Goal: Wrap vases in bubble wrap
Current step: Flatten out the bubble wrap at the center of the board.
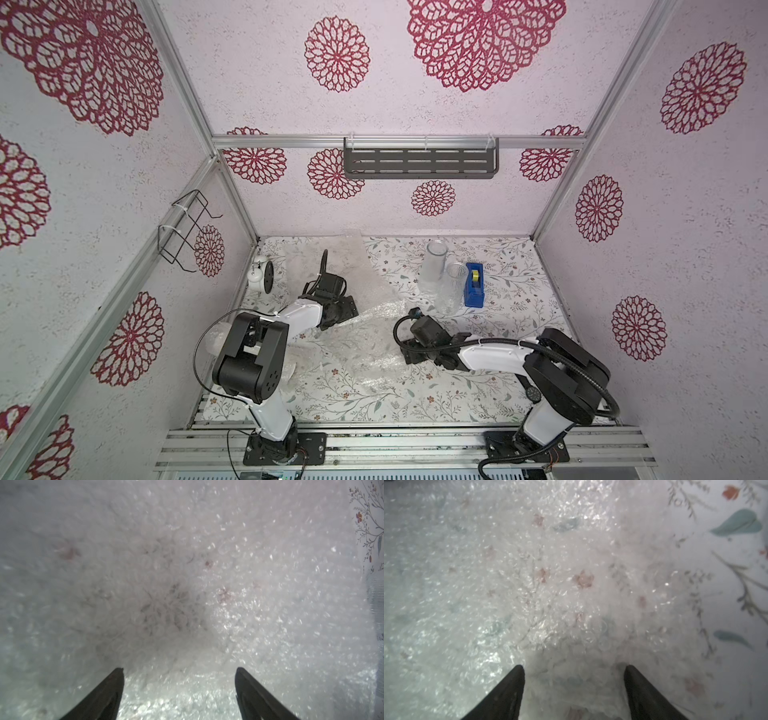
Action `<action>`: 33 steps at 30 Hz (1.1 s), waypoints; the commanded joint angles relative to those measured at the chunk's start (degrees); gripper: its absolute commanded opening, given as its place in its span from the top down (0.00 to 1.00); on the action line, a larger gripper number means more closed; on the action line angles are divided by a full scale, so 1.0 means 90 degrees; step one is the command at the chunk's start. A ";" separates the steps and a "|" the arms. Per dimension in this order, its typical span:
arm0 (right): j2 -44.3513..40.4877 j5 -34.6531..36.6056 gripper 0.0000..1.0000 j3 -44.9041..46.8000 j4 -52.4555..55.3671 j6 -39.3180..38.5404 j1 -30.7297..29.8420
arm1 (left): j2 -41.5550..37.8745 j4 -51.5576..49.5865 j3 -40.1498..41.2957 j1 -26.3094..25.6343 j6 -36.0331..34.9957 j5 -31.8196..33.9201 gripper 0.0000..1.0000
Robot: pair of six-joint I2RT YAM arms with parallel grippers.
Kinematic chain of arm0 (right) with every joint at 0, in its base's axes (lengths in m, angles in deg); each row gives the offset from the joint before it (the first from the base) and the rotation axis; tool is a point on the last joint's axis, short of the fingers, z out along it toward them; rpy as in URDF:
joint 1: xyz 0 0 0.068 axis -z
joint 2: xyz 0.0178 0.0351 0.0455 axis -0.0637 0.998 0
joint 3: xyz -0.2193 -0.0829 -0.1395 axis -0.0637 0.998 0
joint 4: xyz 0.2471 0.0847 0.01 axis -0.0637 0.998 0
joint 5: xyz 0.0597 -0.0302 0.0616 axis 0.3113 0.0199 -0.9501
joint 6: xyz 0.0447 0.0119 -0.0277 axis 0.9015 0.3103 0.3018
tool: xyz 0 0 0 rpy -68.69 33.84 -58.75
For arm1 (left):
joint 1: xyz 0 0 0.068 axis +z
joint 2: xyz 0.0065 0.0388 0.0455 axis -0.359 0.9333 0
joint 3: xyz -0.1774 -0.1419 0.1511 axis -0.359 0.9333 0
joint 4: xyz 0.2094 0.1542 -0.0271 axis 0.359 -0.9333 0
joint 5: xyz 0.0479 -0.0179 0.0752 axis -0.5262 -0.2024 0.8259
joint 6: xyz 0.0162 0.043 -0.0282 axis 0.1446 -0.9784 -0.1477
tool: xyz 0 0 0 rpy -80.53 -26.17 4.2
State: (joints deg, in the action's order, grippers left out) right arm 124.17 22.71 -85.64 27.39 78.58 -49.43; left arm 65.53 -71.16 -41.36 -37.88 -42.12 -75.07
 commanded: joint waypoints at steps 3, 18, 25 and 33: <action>-0.0847 0.0386 0.22 0.0246 0.0355 0.0670 -0.0641 | 0.0163 -0.0213 -0.0410 -0.0288 -0.0328 -0.0176 0.14; 0.0905 0.1341 0.18 -0.1585 0.0737 -0.0724 -0.0156 | -0.0109 -0.0432 -0.0279 -0.0214 0.0540 0.0422 0.15; 0.0816 0.0938 0.23 -0.1036 0.0502 -0.0564 -0.0267 | 0.0701 -0.0248 -0.0958 -0.0269 0.0201 -0.0263 0.18; -0.0300 0.1184 0.21 -0.0194 0.0462 -0.0112 -0.0295 | 0.1768 -0.0302 -0.2097 -0.0774 0.0143 -0.0516 0.19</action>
State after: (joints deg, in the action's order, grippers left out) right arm 125.37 31.98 -87.61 30.82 75.90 -51.92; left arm 79.10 -74.50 -58.21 -43.63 -40.26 -77.47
